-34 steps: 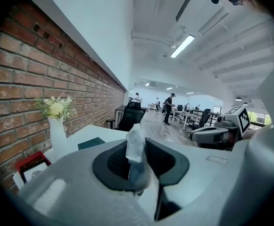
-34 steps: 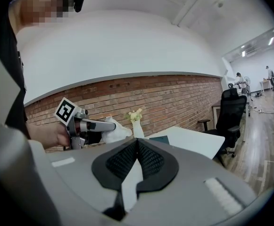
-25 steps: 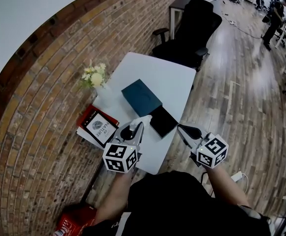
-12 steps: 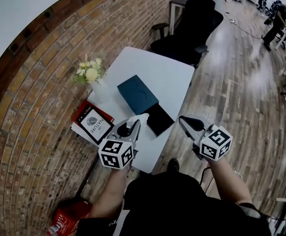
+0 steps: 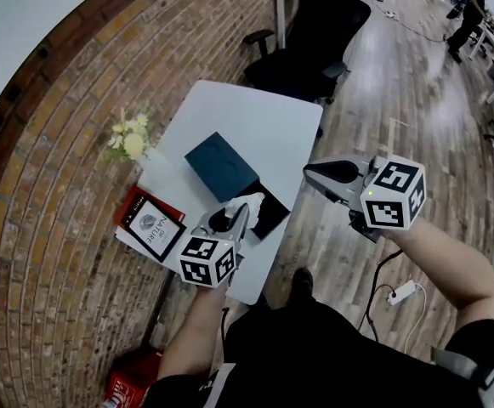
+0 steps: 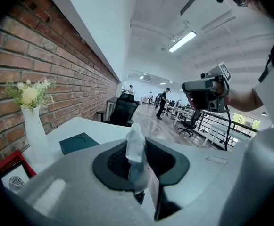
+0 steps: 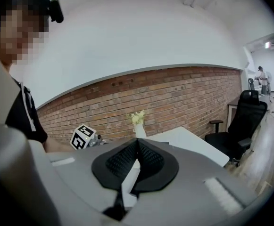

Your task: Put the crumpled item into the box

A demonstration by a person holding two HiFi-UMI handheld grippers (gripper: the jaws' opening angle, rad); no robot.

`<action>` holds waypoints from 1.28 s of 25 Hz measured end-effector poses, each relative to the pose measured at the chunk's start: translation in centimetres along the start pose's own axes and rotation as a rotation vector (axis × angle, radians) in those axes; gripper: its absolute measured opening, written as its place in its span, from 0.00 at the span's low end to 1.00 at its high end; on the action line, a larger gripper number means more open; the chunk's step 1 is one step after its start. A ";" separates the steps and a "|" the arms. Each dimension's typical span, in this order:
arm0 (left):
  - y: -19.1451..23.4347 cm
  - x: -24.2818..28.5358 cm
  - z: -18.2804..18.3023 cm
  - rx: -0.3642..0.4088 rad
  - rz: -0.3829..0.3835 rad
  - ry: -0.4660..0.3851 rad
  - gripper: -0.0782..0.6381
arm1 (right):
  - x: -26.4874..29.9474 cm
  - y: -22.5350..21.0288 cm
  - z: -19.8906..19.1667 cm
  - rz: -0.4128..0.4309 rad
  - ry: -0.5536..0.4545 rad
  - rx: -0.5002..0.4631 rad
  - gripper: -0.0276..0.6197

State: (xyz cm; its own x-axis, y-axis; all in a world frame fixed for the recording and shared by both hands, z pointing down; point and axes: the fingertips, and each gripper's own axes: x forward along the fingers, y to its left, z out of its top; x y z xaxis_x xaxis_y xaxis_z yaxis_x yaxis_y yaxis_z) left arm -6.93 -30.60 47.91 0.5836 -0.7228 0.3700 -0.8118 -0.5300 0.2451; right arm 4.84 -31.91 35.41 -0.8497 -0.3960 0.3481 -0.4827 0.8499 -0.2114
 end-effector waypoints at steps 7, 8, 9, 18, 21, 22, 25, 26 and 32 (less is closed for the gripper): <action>0.9 3.8 -2.9 -0.010 0.010 0.063 0.22 | 5.3 -2.6 -4.3 -0.023 -0.031 0.163 0.04; 1.3 4.2 -3.6 -0.008 0.014 0.082 0.22 | 6.2 -2.6 -5.2 -0.014 -0.024 0.193 0.04; 1.8 4.6 -4.3 -0.006 0.019 0.100 0.22 | 7.0 -2.6 -6.0 -0.004 -0.014 0.214 0.04; 3.9 7.8 -9.1 0.026 0.045 0.240 0.22 | 10.1 -3.5 -12.7 0.025 0.075 0.286 0.04; 4.3 8.5 -9.8 0.044 0.053 0.262 0.22 | 10.6 -3.1 -14.9 0.034 0.111 0.278 0.04; 4.5 8.7 -10.0 0.053 0.057 0.269 0.22 | 10.8 -3.0 -15.4 0.034 0.115 0.277 0.04; 5.1 9.2 -10.5 0.084 0.070 0.294 0.22 | 11.1 -3.2 -16.5 0.026 0.120 0.280 0.04; 5.2 9.3 -10.7 0.097 0.075 0.303 0.22 | 11.2 -3.3 -16.7 0.022 0.121 0.281 0.04; 6.4 11.1 -11.3 0.245 0.132 0.362 0.22 | 11.1 -3.4 -17.4 0.026 0.129 0.286 0.04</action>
State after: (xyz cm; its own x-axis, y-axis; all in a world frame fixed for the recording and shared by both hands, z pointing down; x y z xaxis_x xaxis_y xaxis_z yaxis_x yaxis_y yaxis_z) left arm -5.89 -36.98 63.67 0.3961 -0.6125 0.6841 -0.8247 -0.5648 -0.0282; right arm 0.74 -33.18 55.91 -0.8371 -0.3127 0.4489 -0.5172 0.7196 -0.4633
